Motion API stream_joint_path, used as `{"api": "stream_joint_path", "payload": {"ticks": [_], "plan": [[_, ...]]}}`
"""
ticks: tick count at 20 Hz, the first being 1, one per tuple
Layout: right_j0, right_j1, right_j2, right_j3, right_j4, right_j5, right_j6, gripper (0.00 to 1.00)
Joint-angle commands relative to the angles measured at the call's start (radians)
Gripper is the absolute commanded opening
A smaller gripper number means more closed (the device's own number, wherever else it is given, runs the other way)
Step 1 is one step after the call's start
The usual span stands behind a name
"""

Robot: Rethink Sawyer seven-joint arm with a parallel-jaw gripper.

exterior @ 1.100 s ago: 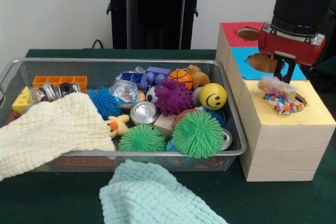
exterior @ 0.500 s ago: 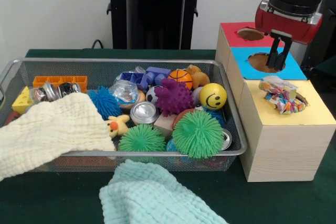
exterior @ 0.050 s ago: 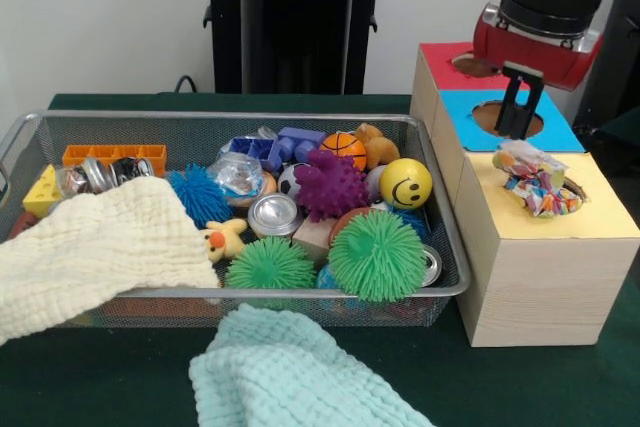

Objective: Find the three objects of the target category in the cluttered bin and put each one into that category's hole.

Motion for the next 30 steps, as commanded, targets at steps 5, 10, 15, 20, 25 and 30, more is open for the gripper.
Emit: {"api": "stream_joint_path", "payload": {"ticks": [5, 10, 15, 20, 25, 30], "plan": [[-0.023, 0.214, 0.092, -0.203, -0.035, 0.022, 0.103, 0.00], [-0.036, 0.235, 0.106, -0.241, -0.028, 0.033, 0.083, 0.00], [-0.016, 0.259, 0.089, -0.301, -0.033, 0.060, 0.133, 0.00], [-0.011, 0.267, 0.098, -0.297, -0.019, 0.052, 0.161, 0.00], [0.004, 0.248, 0.095, -0.292, -0.013, 0.061, 0.180, 0.00], [0.022, 0.239, 0.083, -0.335, -0.023, 0.073, 0.180, 0.00]]}}
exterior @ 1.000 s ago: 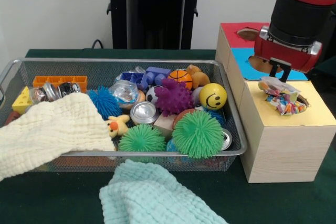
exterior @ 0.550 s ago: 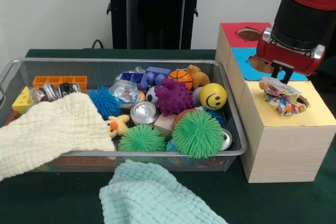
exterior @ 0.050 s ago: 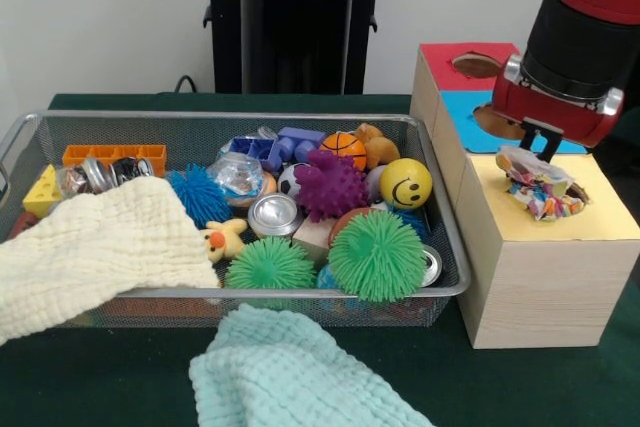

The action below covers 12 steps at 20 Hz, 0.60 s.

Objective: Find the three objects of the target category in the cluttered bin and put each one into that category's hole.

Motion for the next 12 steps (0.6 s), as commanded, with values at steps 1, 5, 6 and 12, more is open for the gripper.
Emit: {"api": "stream_joint_path", "payload": {"ticks": [1, 5, 6, 12], "plan": [[0.027, 0.087, 0.091, -0.108, 0.010, -0.070, 0.184, 0.00], [0.036, 0.074, 0.075, -0.134, 0.013, -0.023, 0.195, 0.00], [0.043, 0.070, 0.068, -0.140, 0.015, -0.010, 0.207, 0.00], [0.064, 0.044, 0.038, -0.160, 0.013, 0.027, 0.220, 0.00]]}}
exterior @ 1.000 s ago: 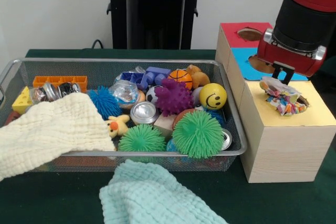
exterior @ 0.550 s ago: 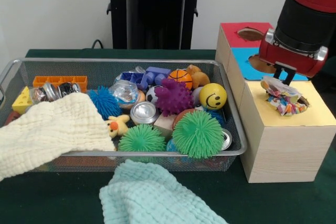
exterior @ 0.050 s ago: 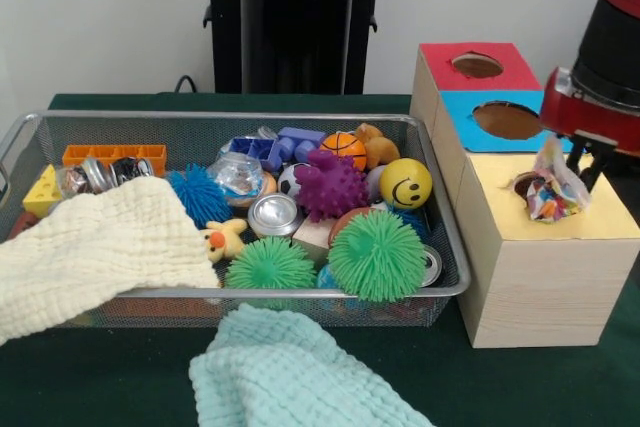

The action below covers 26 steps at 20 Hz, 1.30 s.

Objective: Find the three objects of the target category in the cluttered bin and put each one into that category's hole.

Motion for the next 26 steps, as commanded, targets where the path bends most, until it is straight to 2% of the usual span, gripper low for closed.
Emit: {"api": "stream_joint_path", "payload": {"ticks": [1, 5, 7, 11, 16, 21, 26], "plan": [[0.019, -0.001, 0.040, -0.050, 0.015, 0.026, 0.221, 0.00], [0.004, 0.009, 0.053, -0.015, 0.014, -0.012, 0.198, 0.00], [-0.032, 0.038, 0.095, 0.044, 0.020, -0.103, 0.164, 0.00], [-0.082, 0.084, 0.142, 0.094, -0.004, -0.226, 0.092, 0.00], [-0.100, 0.084, 0.167, 0.148, -0.041, -0.344, 0.068, 0.00], [-0.101, 0.105, 0.167, 0.135, -0.051, -0.364, 0.065, 0.00], [-0.094, 0.132, 0.154, 0.118, -0.029, -0.277, 0.089, 0.00]]}}
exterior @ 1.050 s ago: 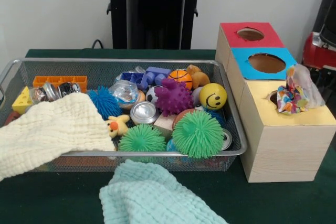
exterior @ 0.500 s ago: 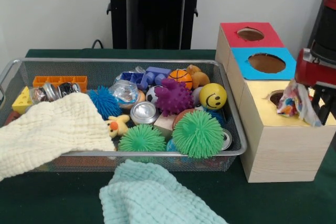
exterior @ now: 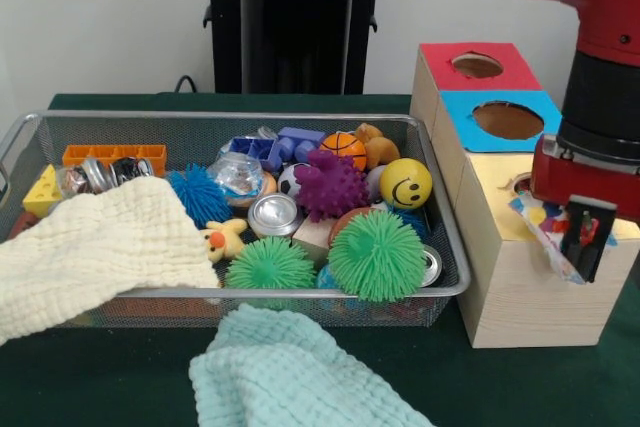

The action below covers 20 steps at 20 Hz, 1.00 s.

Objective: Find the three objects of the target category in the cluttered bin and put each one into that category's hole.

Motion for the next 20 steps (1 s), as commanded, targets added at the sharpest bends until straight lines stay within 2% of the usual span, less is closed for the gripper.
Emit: {"api": "stream_joint_path", "payload": {"ticks": [1, 8, 14, 20], "plan": [[-0.027, 0.084, 0.097, 0.114, -0.027, 0.056, 0.091, 0.00], [-0.003, 0.033, 0.071, 0.131, -0.006, 0.174, 0.133, 0.00], [-0.004, 0.025, 0.066, 0.116, -0.003, 0.207, 0.136, 0.00], [0.003, -0.026, 0.052, 0.128, -0.012, 0.214, 0.123, 0.00]]}}
